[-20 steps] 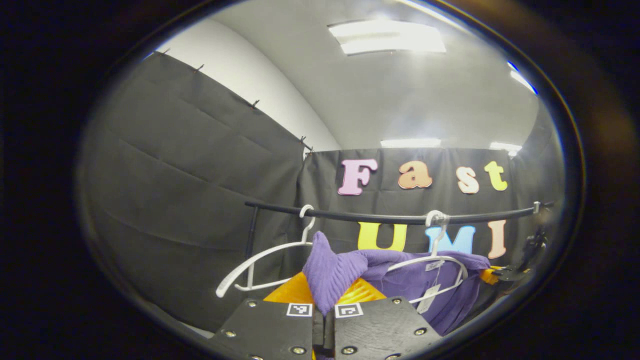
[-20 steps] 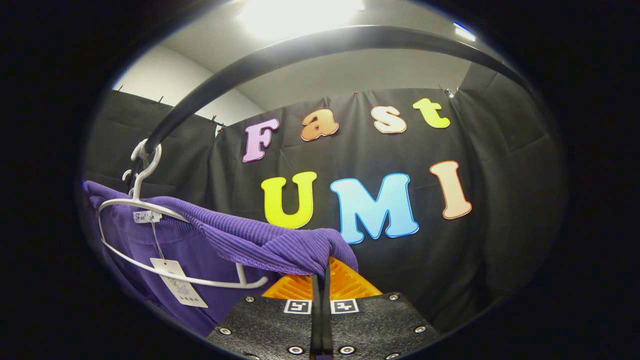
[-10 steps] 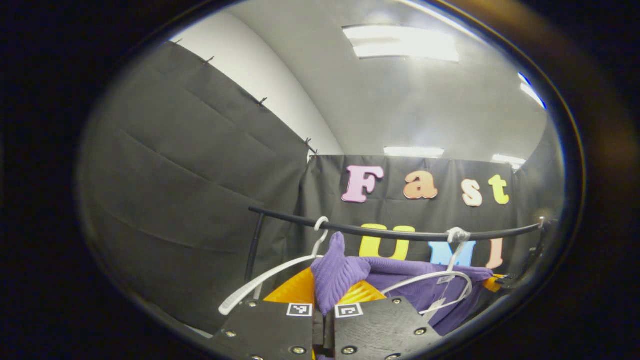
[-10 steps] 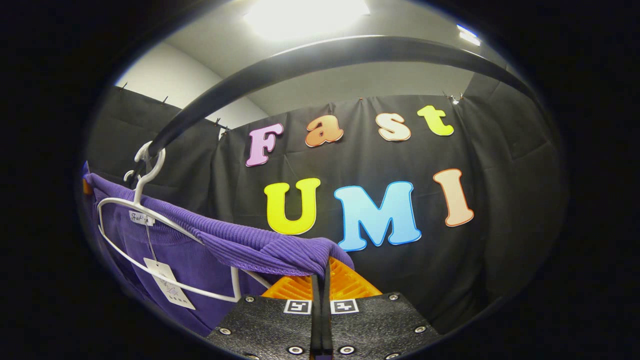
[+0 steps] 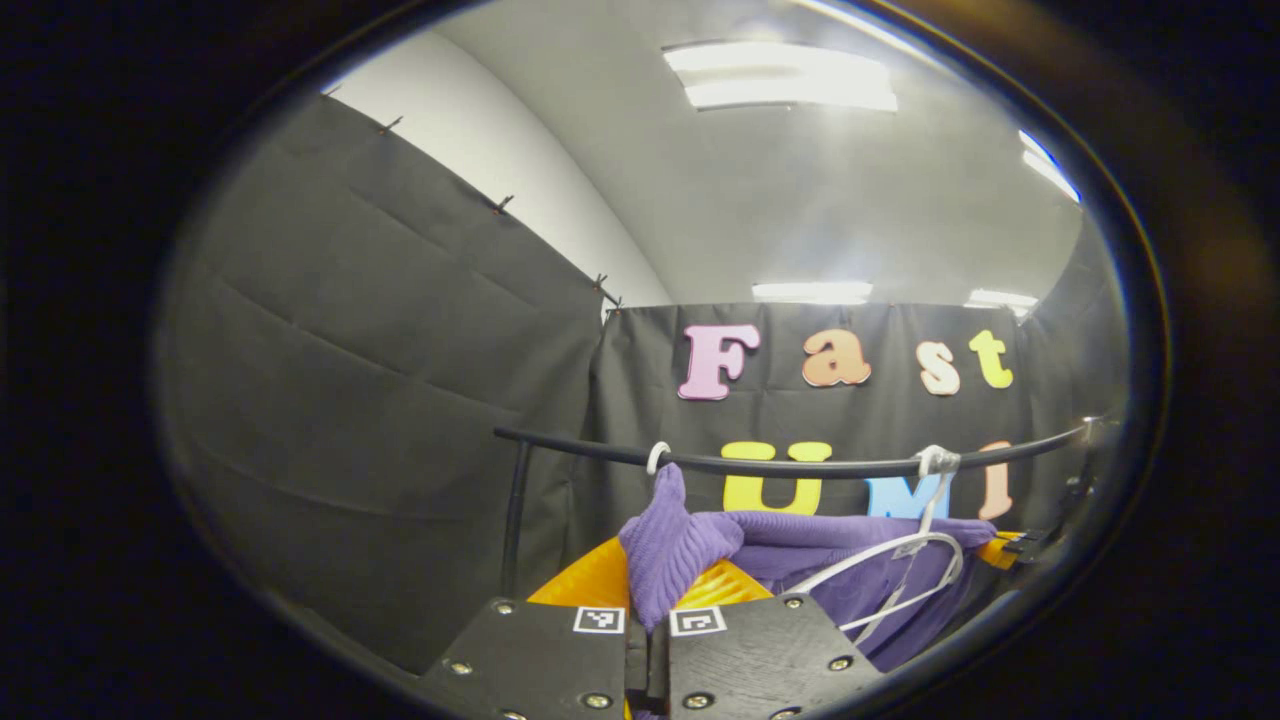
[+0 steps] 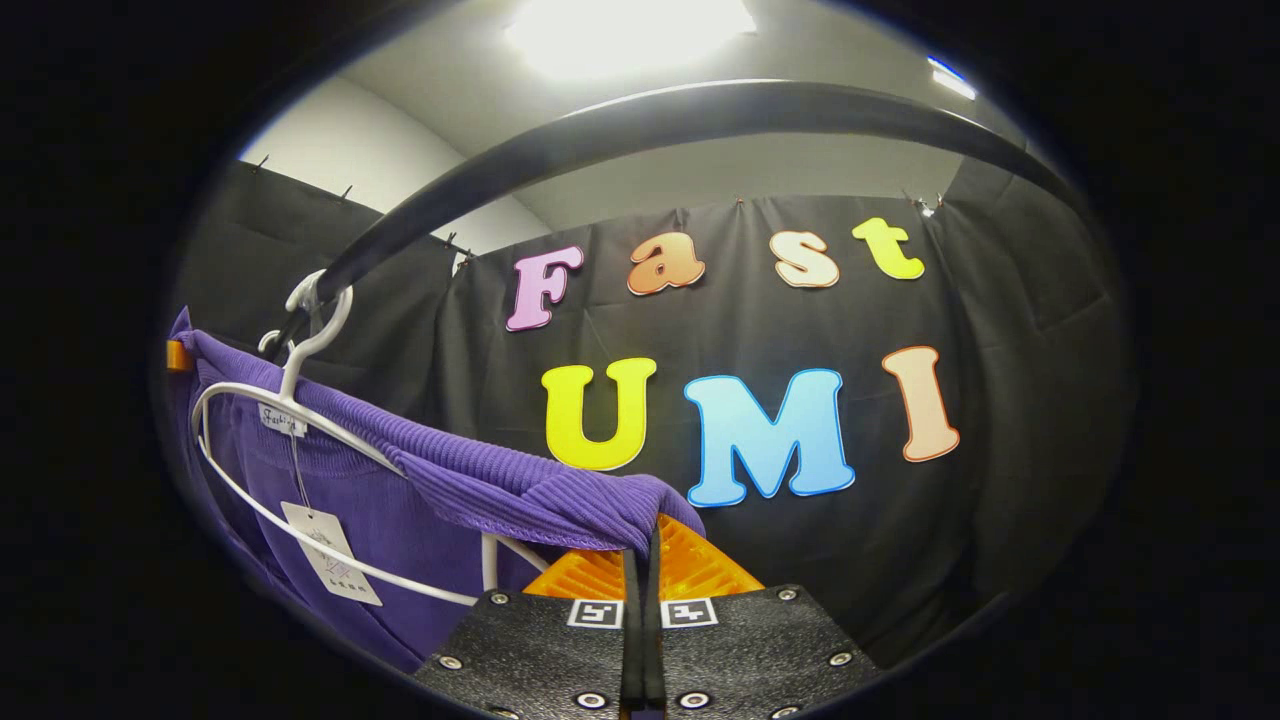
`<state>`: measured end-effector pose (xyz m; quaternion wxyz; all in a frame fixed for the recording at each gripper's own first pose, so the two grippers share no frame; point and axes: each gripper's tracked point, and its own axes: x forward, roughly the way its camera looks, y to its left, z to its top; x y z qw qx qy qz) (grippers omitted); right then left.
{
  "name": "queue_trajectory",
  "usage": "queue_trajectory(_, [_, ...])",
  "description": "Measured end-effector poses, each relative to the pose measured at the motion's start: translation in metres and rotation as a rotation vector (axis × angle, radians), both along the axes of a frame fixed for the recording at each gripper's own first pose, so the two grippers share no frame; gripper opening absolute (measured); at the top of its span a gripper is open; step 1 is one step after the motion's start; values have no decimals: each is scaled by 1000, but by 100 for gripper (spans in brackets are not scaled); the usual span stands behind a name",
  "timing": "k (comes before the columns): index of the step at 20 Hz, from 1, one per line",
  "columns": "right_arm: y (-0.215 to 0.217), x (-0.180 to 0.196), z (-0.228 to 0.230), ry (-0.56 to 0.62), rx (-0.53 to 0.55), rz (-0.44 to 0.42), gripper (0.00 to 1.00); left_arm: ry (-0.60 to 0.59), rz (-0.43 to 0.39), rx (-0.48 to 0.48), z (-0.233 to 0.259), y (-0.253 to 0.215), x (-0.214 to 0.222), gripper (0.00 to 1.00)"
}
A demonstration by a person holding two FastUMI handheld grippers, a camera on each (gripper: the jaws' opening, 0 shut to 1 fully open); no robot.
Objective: Grasp the clothes on the hanger with both hands and then place them into the laundry hamper below.
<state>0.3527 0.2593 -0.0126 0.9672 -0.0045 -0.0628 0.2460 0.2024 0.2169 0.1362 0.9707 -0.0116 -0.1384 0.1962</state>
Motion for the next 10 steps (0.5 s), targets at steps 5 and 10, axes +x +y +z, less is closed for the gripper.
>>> queue_trajectory(5, [7,-5,-1,-27,-31,16,0,17,1,14,1,13,3,1])
queue_trajectory(10, [5,-2,-4,-12,-21,17,0,41,-40,-68,-37,18,3,1])
